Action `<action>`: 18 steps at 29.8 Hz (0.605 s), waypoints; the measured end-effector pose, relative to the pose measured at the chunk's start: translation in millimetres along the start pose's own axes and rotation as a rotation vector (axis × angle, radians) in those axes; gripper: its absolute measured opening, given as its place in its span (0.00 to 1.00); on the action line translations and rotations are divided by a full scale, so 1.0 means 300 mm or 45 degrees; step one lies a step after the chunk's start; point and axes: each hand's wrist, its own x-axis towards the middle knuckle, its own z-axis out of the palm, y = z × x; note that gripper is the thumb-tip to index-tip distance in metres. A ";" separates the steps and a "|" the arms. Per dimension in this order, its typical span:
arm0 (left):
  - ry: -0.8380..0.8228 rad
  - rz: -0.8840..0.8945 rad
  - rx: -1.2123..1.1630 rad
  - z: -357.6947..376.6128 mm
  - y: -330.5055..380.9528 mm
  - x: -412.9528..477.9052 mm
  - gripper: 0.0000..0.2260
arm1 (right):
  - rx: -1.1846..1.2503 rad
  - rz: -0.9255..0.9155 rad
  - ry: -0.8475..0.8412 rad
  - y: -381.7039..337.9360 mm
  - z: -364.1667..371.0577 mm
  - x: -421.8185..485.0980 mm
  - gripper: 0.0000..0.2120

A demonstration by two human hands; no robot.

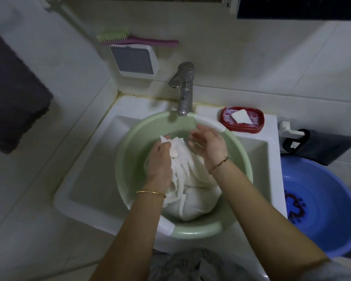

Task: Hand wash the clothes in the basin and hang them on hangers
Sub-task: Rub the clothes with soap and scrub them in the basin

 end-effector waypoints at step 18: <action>0.203 0.183 -0.013 -0.095 0.103 0.073 0.12 | -1.429 -0.319 -0.086 0.098 -0.185 0.016 0.08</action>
